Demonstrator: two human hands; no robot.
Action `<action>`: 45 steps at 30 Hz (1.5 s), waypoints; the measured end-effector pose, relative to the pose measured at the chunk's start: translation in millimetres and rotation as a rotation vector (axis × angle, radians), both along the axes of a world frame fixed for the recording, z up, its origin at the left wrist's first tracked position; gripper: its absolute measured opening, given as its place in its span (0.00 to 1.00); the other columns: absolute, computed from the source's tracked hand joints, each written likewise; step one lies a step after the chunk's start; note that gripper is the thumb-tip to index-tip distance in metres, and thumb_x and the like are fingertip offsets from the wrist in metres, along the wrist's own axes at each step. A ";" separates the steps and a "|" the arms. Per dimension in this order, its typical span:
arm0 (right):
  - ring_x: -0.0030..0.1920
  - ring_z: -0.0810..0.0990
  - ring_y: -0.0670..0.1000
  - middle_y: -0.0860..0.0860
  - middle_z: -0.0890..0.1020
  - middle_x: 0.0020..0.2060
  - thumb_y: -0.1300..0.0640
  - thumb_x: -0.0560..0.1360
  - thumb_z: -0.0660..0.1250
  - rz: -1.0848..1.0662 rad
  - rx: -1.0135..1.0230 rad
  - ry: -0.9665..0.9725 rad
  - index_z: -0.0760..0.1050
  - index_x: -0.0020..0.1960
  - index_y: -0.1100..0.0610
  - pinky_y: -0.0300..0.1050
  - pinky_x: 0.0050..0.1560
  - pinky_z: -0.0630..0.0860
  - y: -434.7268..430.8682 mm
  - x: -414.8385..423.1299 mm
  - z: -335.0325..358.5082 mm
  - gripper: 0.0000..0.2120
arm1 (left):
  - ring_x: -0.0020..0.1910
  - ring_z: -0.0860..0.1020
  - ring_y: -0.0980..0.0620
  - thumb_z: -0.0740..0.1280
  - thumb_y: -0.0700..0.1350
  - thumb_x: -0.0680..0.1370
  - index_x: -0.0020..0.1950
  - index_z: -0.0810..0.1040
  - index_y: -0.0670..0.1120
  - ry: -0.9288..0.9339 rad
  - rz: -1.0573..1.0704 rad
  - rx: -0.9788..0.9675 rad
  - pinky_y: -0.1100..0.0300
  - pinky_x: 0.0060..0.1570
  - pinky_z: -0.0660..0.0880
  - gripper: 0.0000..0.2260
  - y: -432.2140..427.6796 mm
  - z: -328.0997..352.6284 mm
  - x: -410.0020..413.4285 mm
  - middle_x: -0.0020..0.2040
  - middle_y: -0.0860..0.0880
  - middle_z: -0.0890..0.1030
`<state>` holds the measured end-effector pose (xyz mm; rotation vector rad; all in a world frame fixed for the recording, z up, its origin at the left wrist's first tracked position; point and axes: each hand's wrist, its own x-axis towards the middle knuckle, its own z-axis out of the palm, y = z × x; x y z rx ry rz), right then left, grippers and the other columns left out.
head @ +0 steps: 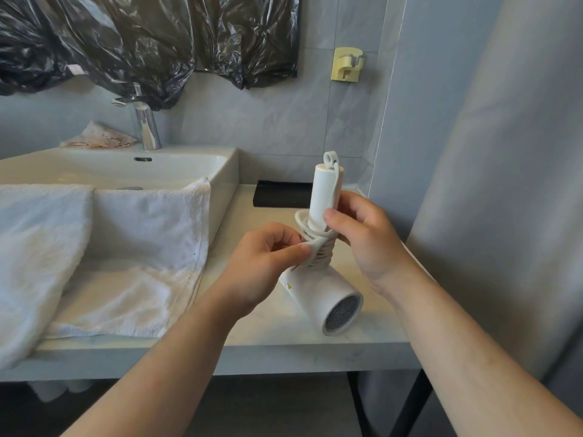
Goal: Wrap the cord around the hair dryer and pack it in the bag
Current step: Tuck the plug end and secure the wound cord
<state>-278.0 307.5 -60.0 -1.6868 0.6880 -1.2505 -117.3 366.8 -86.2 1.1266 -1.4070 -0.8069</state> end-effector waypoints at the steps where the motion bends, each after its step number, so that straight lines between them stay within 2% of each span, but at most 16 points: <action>1: 0.48 0.81 0.49 0.47 0.84 0.43 0.53 0.69 0.67 -0.002 -0.004 0.002 0.80 0.50 0.50 0.54 0.55 0.77 -1.1 0.7 1.0 0.10 | 0.39 0.73 0.53 0.71 0.48 0.68 0.38 0.77 0.44 0.006 0.004 -0.001 0.58 0.43 0.69 0.08 -1.2 -1.9 -1.7 0.39 0.47 0.77; 4: 0.45 0.80 0.50 0.47 0.82 0.40 0.52 0.67 0.69 -0.003 0.043 -0.026 0.78 0.46 0.51 0.54 0.52 0.75 -8.4 2.6 3.8 0.09 | 0.38 0.71 0.54 0.69 0.48 0.67 0.36 0.75 0.46 0.015 0.014 -0.019 0.58 0.40 0.67 0.07 -5.5 -3.8 -9.1 0.39 0.48 0.75; 7: 0.47 0.78 0.55 0.55 0.79 0.42 0.52 0.65 0.70 0.059 0.105 -0.065 0.77 0.45 0.52 0.56 0.51 0.73 -16.3 0.0 4.0 0.10 | 0.39 0.70 0.54 0.68 0.50 0.65 0.36 0.73 0.45 -0.030 0.052 -0.051 0.58 0.40 0.67 0.09 -11.9 -7.6 -14.9 0.41 0.50 0.73; 9: 0.47 0.77 0.55 0.57 0.78 0.44 0.54 0.67 0.70 0.161 0.139 -0.069 0.77 0.49 0.53 0.50 0.49 0.72 -19.0 -3.5 1.8 0.11 | 0.40 0.70 0.54 0.66 0.52 0.65 0.36 0.72 0.46 -0.059 0.085 -0.079 0.60 0.41 0.66 0.11 -16.0 -14.3 -18.3 0.42 0.50 0.72; 12: 0.46 0.77 0.50 0.53 0.78 0.44 0.57 0.64 0.73 0.292 0.206 -0.089 0.75 0.57 0.55 0.43 0.48 0.73 -22.1 -5.9 -4.0 0.22 | 0.38 0.68 0.57 0.61 0.55 0.65 0.36 0.69 0.46 -0.089 0.133 -0.162 0.65 0.38 0.65 0.12 -22.9 -26.5 -24.2 0.40 0.52 0.71; 16: 0.50 0.75 0.56 0.58 0.77 0.49 0.63 0.63 0.73 0.547 0.298 -0.258 0.71 0.61 0.59 0.52 0.55 0.72 -28.6 -3.5 -21.5 0.27 | 0.40 0.70 0.56 0.59 0.49 0.74 0.40 0.70 0.41 -0.155 0.244 -0.313 0.66 0.40 0.66 0.11 -32.9 -43.7 -31.3 0.40 0.48 0.72; 19: 0.50 0.77 0.54 0.55 0.79 0.49 0.61 0.61 0.78 0.681 0.316 -0.368 0.73 0.59 0.57 0.51 0.55 0.73 -33.8 -4.0 -32.1 0.28 | 0.42 0.71 0.52 0.56 0.50 0.77 0.43 0.70 0.40 -0.201 0.284 -0.382 0.63 0.41 0.67 0.13 -34.4 -50.8 -35.0 0.41 0.47 0.73; 23: 0.50 0.78 0.53 0.54 0.81 0.49 0.57 0.60 0.80 0.660 0.330 -0.420 0.75 0.58 0.57 0.52 0.55 0.73 -38.9 -5.5 -36.5 0.28 | 0.42 0.71 0.52 0.56 0.50 0.79 0.44 0.70 0.41 -0.267 0.285 -0.437 0.62 0.42 0.68 0.13 -33.8 -51.4 -36.9 0.42 0.48 0.72; 27: 0.50 0.78 0.55 0.56 0.81 0.47 0.53 0.58 0.81 0.517 0.318 -0.380 0.78 0.54 0.61 0.53 0.57 0.73 -41.7 -13.8 -33.6 0.28 | 0.44 0.71 0.52 0.57 0.52 0.80 0.45 0.71 0.42 -0.334 0.293 -0.468 0.62 0.43 0.68 0.13 -33.4 -52.6 -38.7 0.44 0.48 0.73; 31: 0.47 0.81 0.53 0.55 0.83 0.44 0.56 0.58 0.81 0.395 0.264 -0.274 0.74 0.56 0.64 0.47 0.49 0.78 -42.2 -27.9 -21.8 0.30 | 0.44 0.72 0.52 0.59 0.51 0.78 0.44 0.70 0.43 -0.334 0.303 -0.470 0.65 0.43 0.68 0.12 -33.6 -53.8 -41.1 0.45 0.48 0.74; 33: 0.45 0.81 0.52 0.53 0.83 0.41 0.63 0.63 0.75 0.357 0.275 -0.245 0.73 0.57 0.61 0.47 0.47 0.78 -40.7 -30.2 -17.7 0.23 | 0.44 0.72 0.51 0.59 0.51 0.77 0.44 0.71 0.42 -0.335 0.320 -0.464 0.64 0.43 0.68 0.12 -33.9 -54.5 -41.4 0.45 0.47 0.75; 35: 0.44 0.80 0.51 0.52 0.82 0.39 0.65 0.65 0.68 0.308 0.305 -0.234 0.75 0.56 0.58 0.48 0.47 0.77 -39.4 -27.8 -16.8 0.19 | 0.50 0.74 0.51 0.59 0.51 0.77 0.45 0.71 0.42 -0.356 0.329 -0.457 0.64 0.47 0.69 0.12 -35.1 -56.2 -40.6 0.47 0.48 0.76; 37: 0.41 0.80 0.51 0.52 0.81 0.37 0.64 0.65 0.68 0.265 0.316 -0.245 0.79 0.50 0.57 0.48 0.46 0.77 -36.6 -21.7 -17.3 0.14 | 0.58 0.75 0.55 0.59 0.54 0.75 0.46 0.72 0.43 -0.366 0.328 -0.401 0.69 0.50 0.69 0.14 -33.4 -56.5 -41.0 0.50 0.50 0.77; 40: 0.36 0.80 0.49 0.51 0.80 0.33 0.63 0.64 0.69 0.196 0.293 -0.295 0.80 0.37 0.54 0.46 0.42 0.77 -33.1 -13.4 -18.9 0.06 | 0.52 0.74 0.58 0.58 0.58 0.72 0.48 0.72 0.46 -0.352 0.344 -0.325 0.67 0.45 0.69 0.16 -29.9 -56.2 -42.0 0.51 0.52 0.78; 42: 0.35 0.80 0.49 0.51 0.79 0.33 0.63 0.64 0.70 0.164 0.272 -0.314 0.77 0.39 0.56 0.46 0.40 0.78 -31.7 -11.3 -20.0 0.06 | 0.51 0.74 0.57 0.58 0.57 0.71 0.47 0.72 0.45 -0.354 0.359 -0.340 0.65 0.44 0.69 0.16 -29.3 -56.2 -42.3 0.50 0.52 0.78; 45: 0.40 0.82 0.52 0.53 0.82 0.38 0.63 0.64 0.71 0.175 0.264 -0.279 0.75 0.47 0.59 0.49 0.44 0.78 -33.2 -16.1 -19.4 0.12 | 0.51 0.75 0.56 0.59 0.57 0.71 0.47 0.72 0.44 -0.353 0.362 -0.340 0.62 0.44 0.70 0.17 -29.9 -56.7 -41.7 0.50 0.51 0.79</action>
